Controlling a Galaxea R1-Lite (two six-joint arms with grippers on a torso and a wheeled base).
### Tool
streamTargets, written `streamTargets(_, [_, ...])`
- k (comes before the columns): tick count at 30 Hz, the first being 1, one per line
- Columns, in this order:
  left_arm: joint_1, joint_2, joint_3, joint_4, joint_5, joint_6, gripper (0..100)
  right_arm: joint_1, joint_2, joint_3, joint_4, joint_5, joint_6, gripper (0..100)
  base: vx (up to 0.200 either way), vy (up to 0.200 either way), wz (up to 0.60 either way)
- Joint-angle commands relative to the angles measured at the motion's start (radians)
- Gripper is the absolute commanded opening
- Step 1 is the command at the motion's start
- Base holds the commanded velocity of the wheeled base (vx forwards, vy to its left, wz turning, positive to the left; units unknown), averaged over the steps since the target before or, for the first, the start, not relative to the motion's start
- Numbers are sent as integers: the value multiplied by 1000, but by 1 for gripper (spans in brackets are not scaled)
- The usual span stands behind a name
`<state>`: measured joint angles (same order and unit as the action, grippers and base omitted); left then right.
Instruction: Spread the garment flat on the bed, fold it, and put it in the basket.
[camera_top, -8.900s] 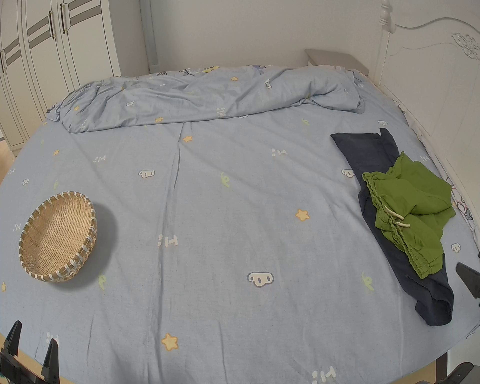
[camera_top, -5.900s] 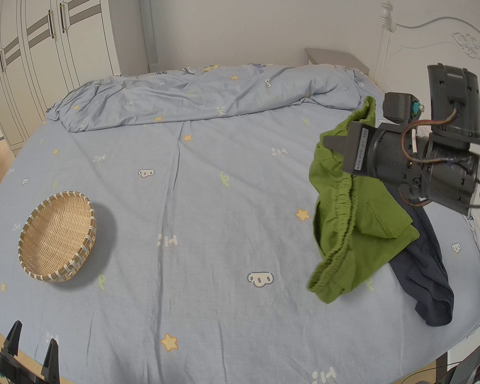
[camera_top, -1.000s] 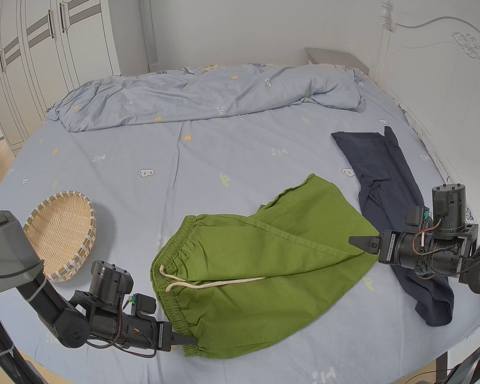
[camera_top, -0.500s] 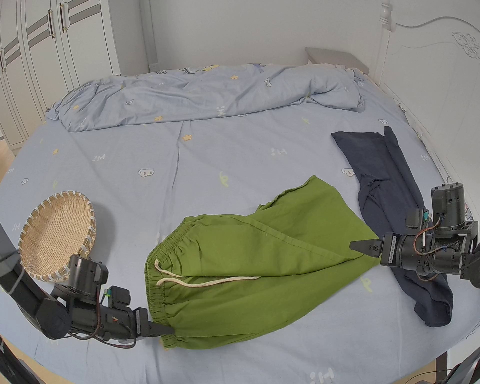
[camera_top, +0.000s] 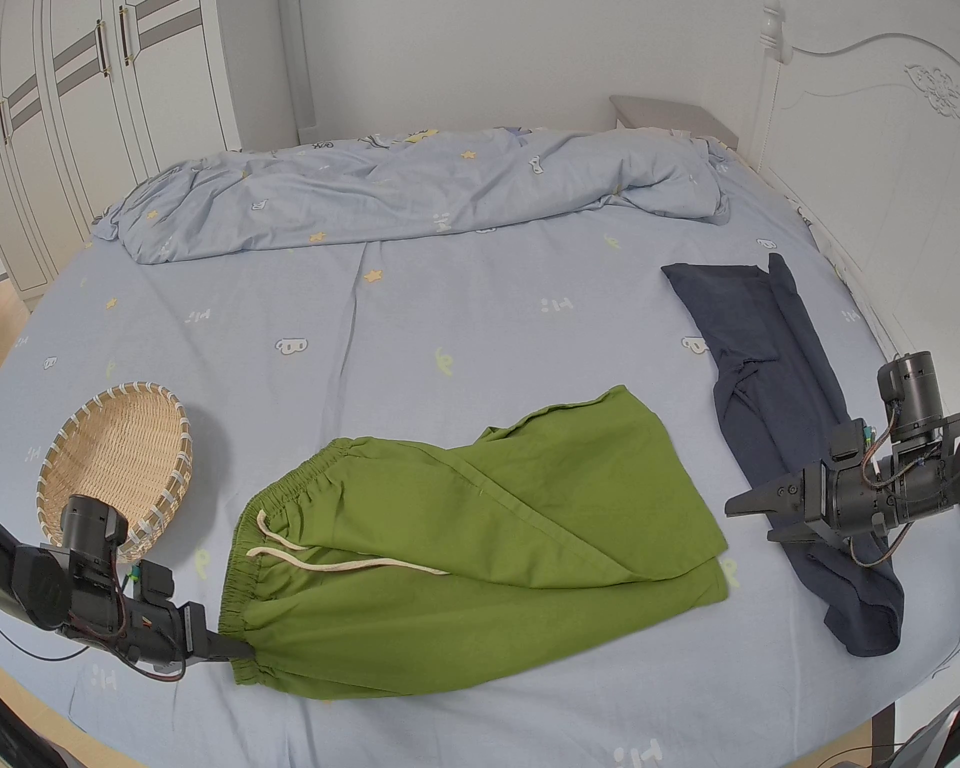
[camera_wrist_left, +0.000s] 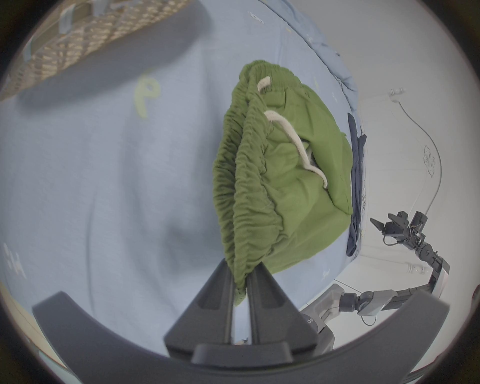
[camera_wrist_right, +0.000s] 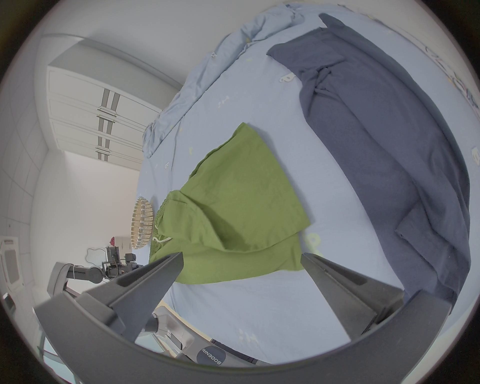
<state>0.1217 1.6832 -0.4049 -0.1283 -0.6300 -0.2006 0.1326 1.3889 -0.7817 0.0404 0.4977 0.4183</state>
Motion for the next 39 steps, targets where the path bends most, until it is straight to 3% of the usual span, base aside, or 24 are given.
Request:
streamTargets(1, [111, 29, -72, 53, 0, 64, 0, -48, 104, -4, 16, 36, -9, 100, 0, 0, 0])
streamTargets(5, [122, 59, -94, 55, 1, 83, 0, -48, 165, 21, 15, 84, -39, 100, 0, 0, 0])
streamTargets(8, [122, 70, -114, 55, 0, 83, 0, -59, 242, 41, 10, 240, -96, 100, 0, 0, 0])
streamTargets(11, [122, 72, -121, 55, 0, 83, 0, -76, 302, 42, 12, 295, -164, 100, 0, 0, 0])
streamTargets(15, [122, 75, -121, 55, 0, 84, 0, -77, 360, 35, 9, 300, -205, 100, 0, 0, 0])
streamTargets(27, [118, 85, -121, 53, 0, 86, 0, -16, 409, 75, -114, 306, -207, 100, 0, 0, 0])
streamTargets(32, [116, 89, -121, 53, 0, 93, 0, -11, 407, 76, -128, 372, -199, 100, 0, 0, 0])
streamTargets(39, [116, 92, -120, 53, 0, 99, 0, -13, 420, 81, -168, 377, -200, 100, 0, 0, 0])
